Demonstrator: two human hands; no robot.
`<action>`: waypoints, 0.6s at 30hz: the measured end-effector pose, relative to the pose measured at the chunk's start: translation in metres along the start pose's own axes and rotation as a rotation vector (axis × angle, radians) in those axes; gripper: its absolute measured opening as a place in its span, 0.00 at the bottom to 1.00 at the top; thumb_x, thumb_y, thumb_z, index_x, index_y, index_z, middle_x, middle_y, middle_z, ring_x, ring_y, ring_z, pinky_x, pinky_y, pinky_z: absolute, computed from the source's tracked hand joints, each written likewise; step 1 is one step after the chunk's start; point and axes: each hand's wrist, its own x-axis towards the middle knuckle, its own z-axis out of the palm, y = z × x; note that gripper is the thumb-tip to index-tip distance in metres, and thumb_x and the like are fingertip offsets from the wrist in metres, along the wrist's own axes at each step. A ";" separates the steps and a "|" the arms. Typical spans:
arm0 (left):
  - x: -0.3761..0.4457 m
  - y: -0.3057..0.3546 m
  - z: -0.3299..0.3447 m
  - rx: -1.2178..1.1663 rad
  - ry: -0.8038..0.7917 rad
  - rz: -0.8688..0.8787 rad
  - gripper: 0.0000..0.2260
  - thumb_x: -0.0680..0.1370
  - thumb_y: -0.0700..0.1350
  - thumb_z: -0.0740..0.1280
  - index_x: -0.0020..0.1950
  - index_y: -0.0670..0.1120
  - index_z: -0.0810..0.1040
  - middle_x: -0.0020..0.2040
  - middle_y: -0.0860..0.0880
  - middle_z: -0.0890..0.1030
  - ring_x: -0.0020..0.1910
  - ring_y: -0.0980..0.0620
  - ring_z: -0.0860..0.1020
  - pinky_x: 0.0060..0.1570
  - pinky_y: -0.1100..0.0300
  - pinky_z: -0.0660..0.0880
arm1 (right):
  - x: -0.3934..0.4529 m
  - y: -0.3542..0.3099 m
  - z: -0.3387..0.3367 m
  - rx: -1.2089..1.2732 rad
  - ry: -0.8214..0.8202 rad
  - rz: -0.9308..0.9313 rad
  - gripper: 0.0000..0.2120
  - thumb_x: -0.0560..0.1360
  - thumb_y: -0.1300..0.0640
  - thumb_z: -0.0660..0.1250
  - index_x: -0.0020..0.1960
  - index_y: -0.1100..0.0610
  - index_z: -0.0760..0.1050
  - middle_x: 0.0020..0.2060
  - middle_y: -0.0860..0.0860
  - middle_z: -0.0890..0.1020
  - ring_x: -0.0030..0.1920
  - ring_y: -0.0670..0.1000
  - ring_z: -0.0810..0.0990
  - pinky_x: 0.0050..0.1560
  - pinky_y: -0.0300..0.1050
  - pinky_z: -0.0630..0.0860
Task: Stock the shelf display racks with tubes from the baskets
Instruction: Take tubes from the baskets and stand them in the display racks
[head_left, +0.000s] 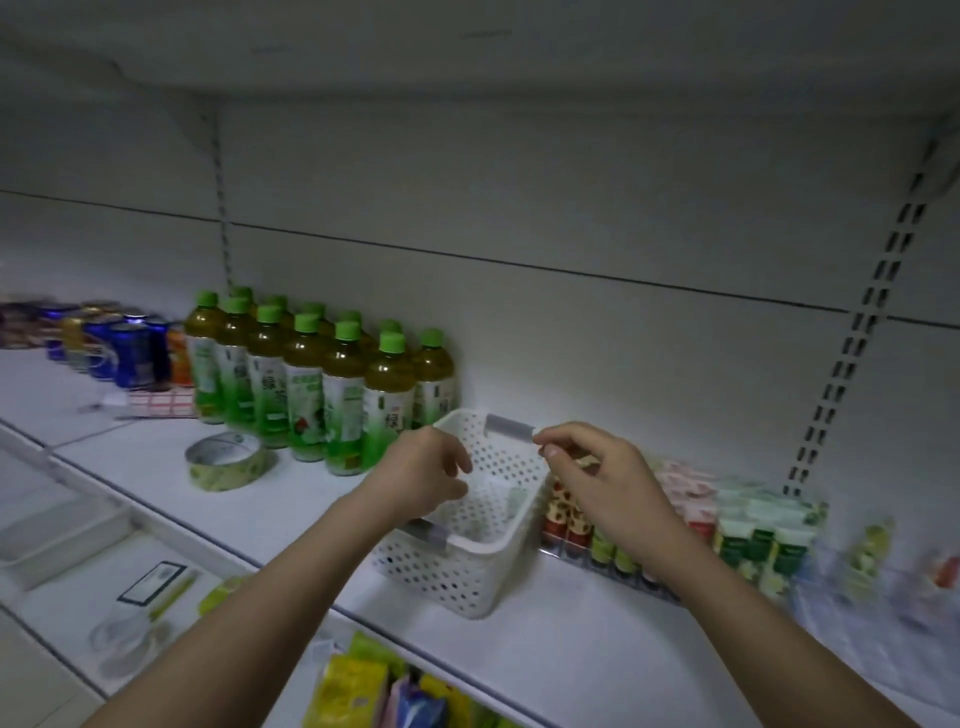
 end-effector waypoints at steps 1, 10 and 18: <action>0.002 -0.001 0.002 0.008 -0.010 0.011 0.08 0.72 0.44 0.75 0.51 0.51 0.82 0.46 0.54 0.81 0.44 0.57 0.79 0.45 0.61 0.79 | 0.007 -0.001 0.006 -0.013 -0.016 -0.003 0.08 0.78 0.58 0.67 0.49 0.46 0.82 0.45 0.38 0.82 0.44 0.40 0.79 0.43 0.31 0.73; 0.021 -0.022 0.005 -0.060 0.019 0.081 0.09 0.72 0.46 0.75 0.52 0.53 0.82 0.46 0.57 0.80 0.40 0.63 0.76 0.42 0.68 0.74 | 0.050 0.014 0.031 -0.249 -0.124 0.068 0.07 0.78 0.55 0.66 0.53 0.47 0.81 0.46 0.39 0.81 0.46 0.38 0.78 0.46 0.35 0.76; 0.039 -0.037 0.009 -0.082 0.033 0.101 0.09 0.73 0.48 0.74 0.52 0.57 0.81 0.45 0.59 0.79 0.42 0.62 0.77 0.39 0.71 0.71 | 0.092 0.013 0.070 -0.810 -0.581 0.252 0.10 0.77 0.54 0.68 0.58 0.53 0.76 0.48 0.49 0.77 0.44 0.48 0.75 0.35 0.38 0.67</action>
